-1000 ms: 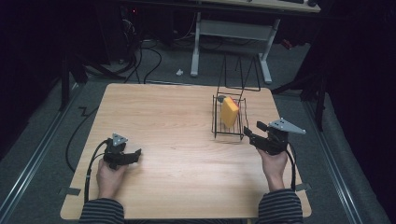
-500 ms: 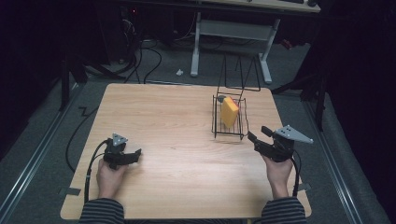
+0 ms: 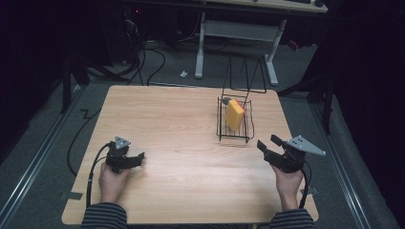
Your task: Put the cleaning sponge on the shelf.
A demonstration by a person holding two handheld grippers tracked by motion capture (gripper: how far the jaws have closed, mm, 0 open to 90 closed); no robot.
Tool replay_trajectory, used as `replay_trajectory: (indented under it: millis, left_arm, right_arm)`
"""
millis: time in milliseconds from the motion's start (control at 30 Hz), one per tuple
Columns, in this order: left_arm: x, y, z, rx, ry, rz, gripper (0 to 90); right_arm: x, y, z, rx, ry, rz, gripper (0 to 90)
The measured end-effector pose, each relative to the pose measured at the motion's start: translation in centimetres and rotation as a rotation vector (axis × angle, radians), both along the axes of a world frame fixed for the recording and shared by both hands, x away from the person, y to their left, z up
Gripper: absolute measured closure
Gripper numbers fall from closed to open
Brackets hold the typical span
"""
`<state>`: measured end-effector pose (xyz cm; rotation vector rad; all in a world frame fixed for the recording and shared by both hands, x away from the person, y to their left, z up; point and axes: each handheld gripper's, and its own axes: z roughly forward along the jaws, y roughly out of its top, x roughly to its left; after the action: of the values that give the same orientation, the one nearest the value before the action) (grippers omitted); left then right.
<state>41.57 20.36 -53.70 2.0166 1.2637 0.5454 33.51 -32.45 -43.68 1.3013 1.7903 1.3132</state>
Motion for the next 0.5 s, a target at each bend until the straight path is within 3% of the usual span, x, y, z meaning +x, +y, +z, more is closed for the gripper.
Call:
replay_trajectory:
  millis: [500]
  left_arm:
    - [0.0, 0.0, 0.0, 0.000, 0.000, 0.000, 22.5]
  right_arm:
    - [0.0, 0.5, -1.7, 0.009, 0.026, 0.012, 35.8]
